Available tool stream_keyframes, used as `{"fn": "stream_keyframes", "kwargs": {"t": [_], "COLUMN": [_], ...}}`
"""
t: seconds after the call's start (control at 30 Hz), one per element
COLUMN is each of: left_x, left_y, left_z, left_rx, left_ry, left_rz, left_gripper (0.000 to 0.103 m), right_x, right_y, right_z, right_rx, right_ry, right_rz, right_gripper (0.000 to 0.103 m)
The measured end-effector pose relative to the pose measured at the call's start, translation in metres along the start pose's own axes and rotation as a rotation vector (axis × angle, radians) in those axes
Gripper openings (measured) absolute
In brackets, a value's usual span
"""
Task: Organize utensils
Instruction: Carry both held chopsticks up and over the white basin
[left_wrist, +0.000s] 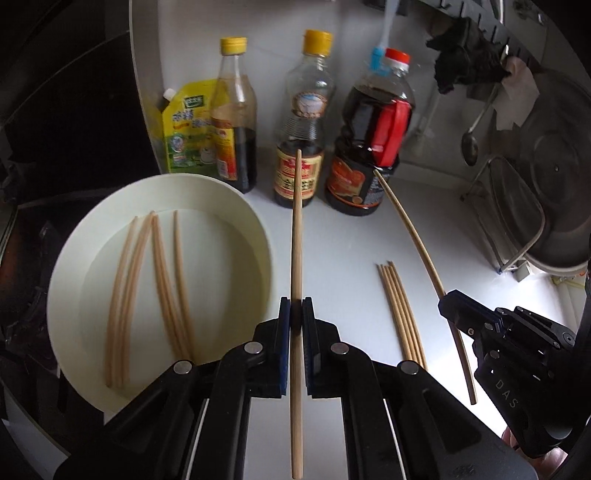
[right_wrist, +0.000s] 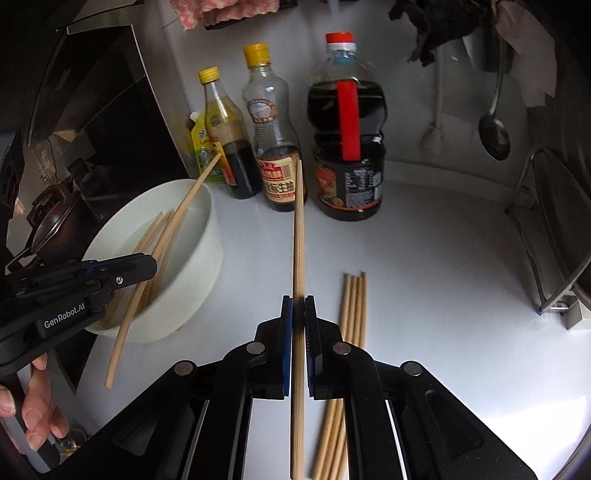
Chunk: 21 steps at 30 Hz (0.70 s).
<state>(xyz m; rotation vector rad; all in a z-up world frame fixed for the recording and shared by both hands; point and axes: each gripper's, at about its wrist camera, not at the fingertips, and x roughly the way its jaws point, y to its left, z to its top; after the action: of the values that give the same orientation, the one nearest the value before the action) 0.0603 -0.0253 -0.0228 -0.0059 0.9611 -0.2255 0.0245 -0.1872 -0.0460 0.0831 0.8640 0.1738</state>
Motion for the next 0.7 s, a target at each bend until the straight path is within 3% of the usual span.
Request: {"fn": "stream_keyframes", "kwargs": {"t": [0.2,0.4,0.7], "left_x": [-0.011,0.003,0.044], "left_y": [0.075,0.137,0.172], "left_z": [0.012,0.014,0.008], "left_rx": [-0.060,-0.097,-0.083], "left_ry": [-0.019,0.014,0.101], "left_rz": [0.080,0.131,0.119], "left_gripper": [0.007,0.007,0.007], "right_x": [0.033,0.082,0.136], "right_y": [0.071,0.136,0.173], "right_z": [0.040,0.056,0.056], "right_rx": [-0.061,-0.091,-0.050], "right_ry": [-0.006,0.064,0.177], "right_rz": [0.105,0.171,0.173], "right_gripper": [0.006,0.006,0.006]}}
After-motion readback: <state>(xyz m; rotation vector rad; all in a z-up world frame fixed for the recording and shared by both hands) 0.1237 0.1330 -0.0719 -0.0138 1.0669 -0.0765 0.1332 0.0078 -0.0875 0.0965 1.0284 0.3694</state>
